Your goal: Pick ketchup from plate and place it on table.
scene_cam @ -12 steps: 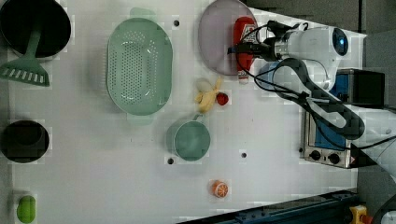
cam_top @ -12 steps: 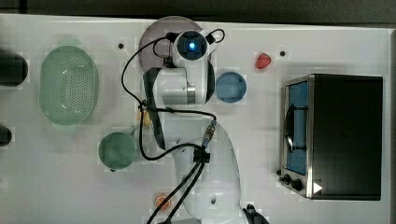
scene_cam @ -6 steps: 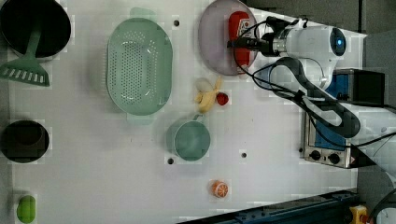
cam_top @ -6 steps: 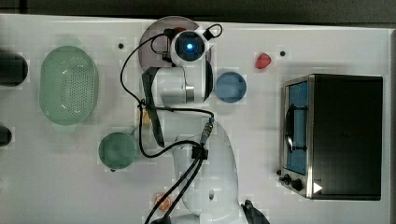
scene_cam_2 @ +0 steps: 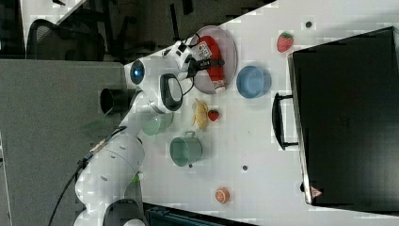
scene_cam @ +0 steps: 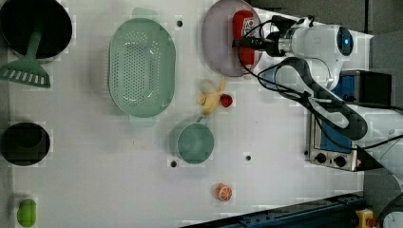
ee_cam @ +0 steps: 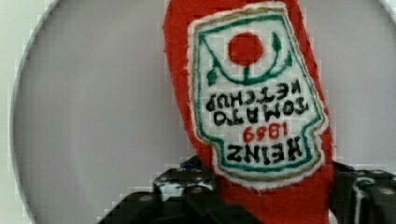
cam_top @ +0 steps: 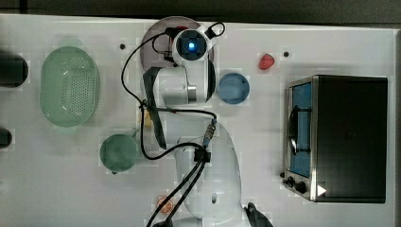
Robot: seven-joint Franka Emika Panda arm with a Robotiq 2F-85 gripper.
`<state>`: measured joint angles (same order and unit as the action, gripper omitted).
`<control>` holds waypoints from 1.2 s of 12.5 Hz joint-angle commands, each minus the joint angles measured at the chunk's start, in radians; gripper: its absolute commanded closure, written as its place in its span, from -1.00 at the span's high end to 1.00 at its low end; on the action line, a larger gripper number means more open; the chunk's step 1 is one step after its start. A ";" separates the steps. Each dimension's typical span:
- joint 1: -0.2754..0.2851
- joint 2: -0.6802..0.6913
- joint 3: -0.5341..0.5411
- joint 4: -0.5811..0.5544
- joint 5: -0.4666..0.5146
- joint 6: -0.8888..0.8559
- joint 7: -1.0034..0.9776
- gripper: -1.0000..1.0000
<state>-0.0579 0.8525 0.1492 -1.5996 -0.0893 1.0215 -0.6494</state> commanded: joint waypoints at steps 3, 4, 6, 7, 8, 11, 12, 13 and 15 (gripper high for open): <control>-0.014 -0.137 0.002 0.109 0.013 -0.172 0.063 0.24; -0.019 -0.172 0.002 0.113 0.031 -0.246 0.063 0.24; -0.033 -0.251 0.000 0.111 0.091 -0.383 0.063 0.24; -0.042 -0.293 -0.002 0.110 0.109 -0.451 0.063 0.24; -0.052 -0.333 -0.005 0.106 0.111 -0.523 0.063 0.24; -0.081 -0.444 -0.021 0.055 0.111 -0.690 0.063 0.24; -0.089 -0.477 -0.029 0.026 0.111 -0.712 0.063 0.24; -0.095 -0.507 -0.035 -0.010 0.111 -0.713 0.063 0.24; -0.099 -0.569 -0.049 -0.107 0.111 -0.706 0.063 0.24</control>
<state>-0.1323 0.2268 0.0905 -1.6523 0.0200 0.3345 -0.6260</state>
